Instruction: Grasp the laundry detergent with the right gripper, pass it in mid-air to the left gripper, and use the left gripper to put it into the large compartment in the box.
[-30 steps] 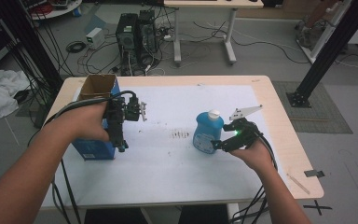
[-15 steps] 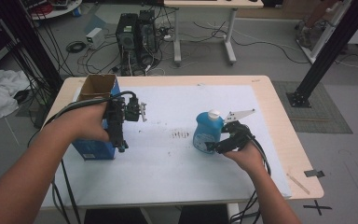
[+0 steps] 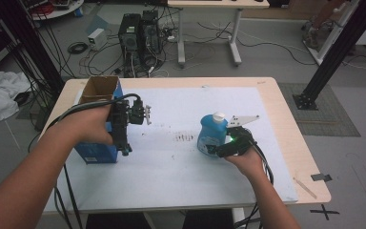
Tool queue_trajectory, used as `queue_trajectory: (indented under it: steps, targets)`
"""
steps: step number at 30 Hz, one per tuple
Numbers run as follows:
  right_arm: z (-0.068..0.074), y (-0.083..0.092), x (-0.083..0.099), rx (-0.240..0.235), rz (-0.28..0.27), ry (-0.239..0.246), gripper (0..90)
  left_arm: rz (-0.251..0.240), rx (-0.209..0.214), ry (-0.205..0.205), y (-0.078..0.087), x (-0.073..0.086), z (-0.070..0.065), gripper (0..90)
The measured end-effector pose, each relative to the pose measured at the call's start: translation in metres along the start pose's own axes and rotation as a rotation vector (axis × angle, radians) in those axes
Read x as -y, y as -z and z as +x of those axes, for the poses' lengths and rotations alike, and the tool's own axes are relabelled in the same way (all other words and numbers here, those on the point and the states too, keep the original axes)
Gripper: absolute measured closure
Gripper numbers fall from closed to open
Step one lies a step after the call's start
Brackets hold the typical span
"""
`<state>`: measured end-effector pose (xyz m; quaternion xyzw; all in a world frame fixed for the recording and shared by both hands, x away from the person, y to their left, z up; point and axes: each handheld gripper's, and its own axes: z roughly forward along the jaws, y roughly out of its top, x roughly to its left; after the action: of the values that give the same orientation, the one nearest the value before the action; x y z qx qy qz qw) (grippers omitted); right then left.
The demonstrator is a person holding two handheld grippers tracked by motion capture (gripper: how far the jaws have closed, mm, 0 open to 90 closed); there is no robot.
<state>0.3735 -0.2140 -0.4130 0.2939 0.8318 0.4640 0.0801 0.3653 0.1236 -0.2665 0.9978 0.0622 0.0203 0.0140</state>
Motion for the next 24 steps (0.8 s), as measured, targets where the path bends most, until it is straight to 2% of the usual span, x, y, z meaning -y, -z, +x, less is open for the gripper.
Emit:
queue_trajectory:
  steps: [5,12,24]
  targets:
    - [-0.0001,-0.0025,0.0003,0.013,-0.038,0.004,11.9,0.005,-0.003,-0.008,0.0005,-0.0014,0.0009,1.7]
    - [-0.0011,-0.0032,0.0007,-0.002,-0.066,-0.010,23.9,0.000,-0.004,-0.006,0.0005,-0.0014,0.0012,1.7]
    - [-0.0020,-0.0034,0.0014,0.017,-0.072,-0.005,28.0,0.002,-0.009,-0.004,0.0010,-0.0012,0.0015,1.7]
